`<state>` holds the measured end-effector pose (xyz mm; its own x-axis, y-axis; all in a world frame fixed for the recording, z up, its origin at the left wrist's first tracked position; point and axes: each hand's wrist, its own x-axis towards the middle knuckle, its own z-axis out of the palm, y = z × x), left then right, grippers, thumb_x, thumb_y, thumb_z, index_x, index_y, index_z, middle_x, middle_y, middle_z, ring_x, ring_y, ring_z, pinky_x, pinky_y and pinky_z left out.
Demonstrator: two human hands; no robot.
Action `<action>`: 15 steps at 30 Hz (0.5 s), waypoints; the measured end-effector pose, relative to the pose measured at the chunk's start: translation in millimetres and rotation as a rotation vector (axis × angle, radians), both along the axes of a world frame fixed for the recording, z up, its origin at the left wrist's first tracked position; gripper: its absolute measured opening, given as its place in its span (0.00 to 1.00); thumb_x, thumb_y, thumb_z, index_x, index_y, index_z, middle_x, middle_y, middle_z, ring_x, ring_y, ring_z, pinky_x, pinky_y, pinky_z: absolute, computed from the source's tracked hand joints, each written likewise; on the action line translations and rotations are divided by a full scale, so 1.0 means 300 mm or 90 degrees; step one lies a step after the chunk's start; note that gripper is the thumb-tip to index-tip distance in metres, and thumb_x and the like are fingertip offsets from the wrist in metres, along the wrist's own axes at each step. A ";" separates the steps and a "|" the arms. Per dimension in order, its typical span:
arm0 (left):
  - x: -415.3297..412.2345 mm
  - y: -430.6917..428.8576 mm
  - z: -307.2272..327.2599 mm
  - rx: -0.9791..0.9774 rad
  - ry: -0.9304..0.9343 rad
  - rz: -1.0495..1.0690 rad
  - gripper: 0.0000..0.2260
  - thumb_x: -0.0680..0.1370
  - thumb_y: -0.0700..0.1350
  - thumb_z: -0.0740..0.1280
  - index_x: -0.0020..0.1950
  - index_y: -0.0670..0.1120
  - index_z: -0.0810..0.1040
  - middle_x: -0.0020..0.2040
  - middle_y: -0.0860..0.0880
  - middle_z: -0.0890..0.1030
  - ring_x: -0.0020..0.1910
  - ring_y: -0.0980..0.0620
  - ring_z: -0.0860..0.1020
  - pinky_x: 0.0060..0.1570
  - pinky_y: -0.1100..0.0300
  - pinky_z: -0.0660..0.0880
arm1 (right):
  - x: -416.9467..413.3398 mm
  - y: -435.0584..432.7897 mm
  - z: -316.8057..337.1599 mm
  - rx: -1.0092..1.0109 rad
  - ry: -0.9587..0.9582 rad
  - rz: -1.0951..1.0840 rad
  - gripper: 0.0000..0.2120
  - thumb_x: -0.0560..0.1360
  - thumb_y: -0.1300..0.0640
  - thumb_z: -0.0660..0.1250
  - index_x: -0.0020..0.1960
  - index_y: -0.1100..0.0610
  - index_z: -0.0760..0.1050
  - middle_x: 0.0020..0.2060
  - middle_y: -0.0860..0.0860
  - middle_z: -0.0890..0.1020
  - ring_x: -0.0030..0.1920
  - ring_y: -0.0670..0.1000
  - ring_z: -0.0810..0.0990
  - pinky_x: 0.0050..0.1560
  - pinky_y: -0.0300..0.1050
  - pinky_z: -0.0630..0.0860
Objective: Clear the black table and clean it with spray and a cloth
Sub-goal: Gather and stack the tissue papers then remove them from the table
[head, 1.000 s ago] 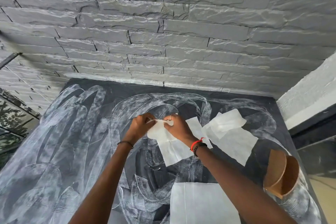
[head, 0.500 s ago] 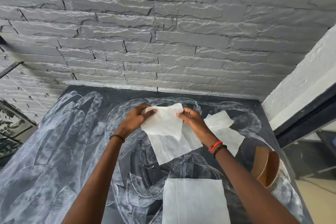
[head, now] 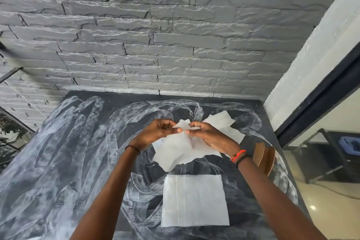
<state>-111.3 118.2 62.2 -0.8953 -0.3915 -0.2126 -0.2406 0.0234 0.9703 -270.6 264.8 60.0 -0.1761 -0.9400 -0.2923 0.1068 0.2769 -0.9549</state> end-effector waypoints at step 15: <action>0.190 0.151 -0.229 0.133 0.019 0.283 0.07 0.74 0.41 0.72 0.49 0.42 0.76 0.42 0.43 0.78 0.38 0.50 0.74 0.32 0.61 0.72 | 0.072 0.438 -0.292 0.126 -0.239 -0.216 0.23 0.63 0.60 0.74 0.57 0.62 0.76 0.49 0.57 0.84 0.47 0.55 0.83 0.52 0.50 0.79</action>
<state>-54.4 163.5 -6.6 -0.6585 -0.6885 -0.3038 -0.1551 -0.2709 0.9500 -249.0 396.0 -27.6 -0.3094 -0.7688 -0.5597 0.5451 0.3389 -0.7668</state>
